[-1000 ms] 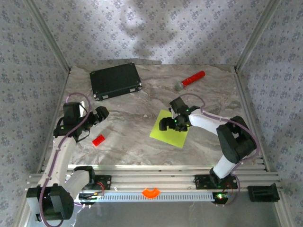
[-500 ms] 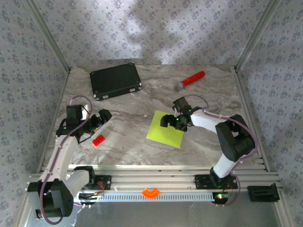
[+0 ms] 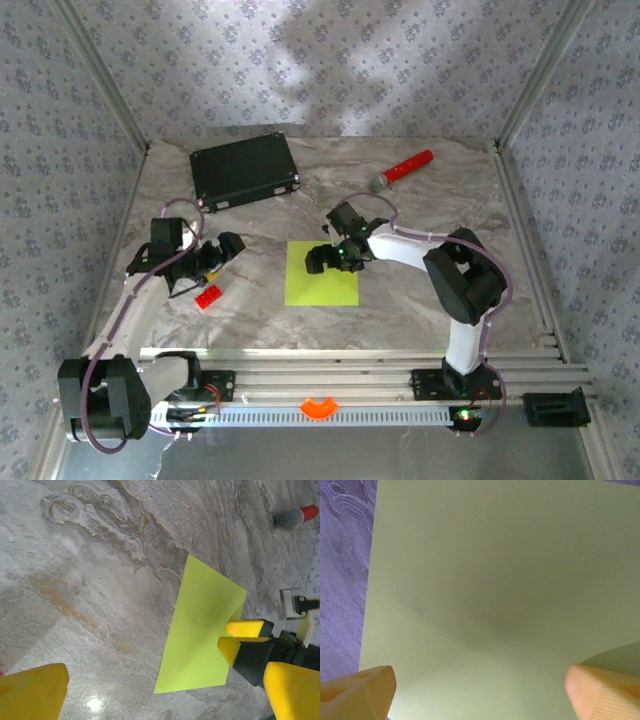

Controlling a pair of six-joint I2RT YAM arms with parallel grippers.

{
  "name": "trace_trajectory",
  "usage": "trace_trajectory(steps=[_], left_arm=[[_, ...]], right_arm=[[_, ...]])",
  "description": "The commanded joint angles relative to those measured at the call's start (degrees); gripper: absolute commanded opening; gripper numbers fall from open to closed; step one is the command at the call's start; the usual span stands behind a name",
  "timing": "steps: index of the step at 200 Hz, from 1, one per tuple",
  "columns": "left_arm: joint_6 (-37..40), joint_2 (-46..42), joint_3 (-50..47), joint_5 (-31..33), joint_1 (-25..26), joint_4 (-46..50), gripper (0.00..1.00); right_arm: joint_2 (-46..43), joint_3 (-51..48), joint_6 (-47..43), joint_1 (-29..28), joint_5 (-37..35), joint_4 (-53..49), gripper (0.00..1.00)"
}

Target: Fold a paper plane with a square sheet of paper (pick it up from the middle)

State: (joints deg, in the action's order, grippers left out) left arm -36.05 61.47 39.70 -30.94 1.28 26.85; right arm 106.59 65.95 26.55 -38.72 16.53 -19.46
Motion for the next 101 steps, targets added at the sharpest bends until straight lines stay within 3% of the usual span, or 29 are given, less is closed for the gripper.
trace_trajectory(steps=[1,16,43,68,101], left_arm=[[1.08,1.24,2.89,0.92,1.89,0.45,1.0],[0.82,2.17,4.26,2.9,4.76,0.74,1.0],[0.83,6.54,8.49,11.45,12.77,3.32,1.0],[-0.33,15.2,15.64,18.94,20.44,9.2,1.0],[-2.0,28.58,26.65,25.29,31.22,14.37,1.0]], right_arm=[[0.66,-1.08,2.47,-0.07,5.6,-2.65,0.88],[-6.72,-3.08,6.04,0.29,6.49,2.4,0.87],[-20.57,-7.41,8.05,3.12,0.33,6.06,0.94],[-27.97,-13.37,10.95,10.57,-2.68,3.6,0.94],[-35.75,-25.68,16.58,22.58,3.84,6.7,0.94]])
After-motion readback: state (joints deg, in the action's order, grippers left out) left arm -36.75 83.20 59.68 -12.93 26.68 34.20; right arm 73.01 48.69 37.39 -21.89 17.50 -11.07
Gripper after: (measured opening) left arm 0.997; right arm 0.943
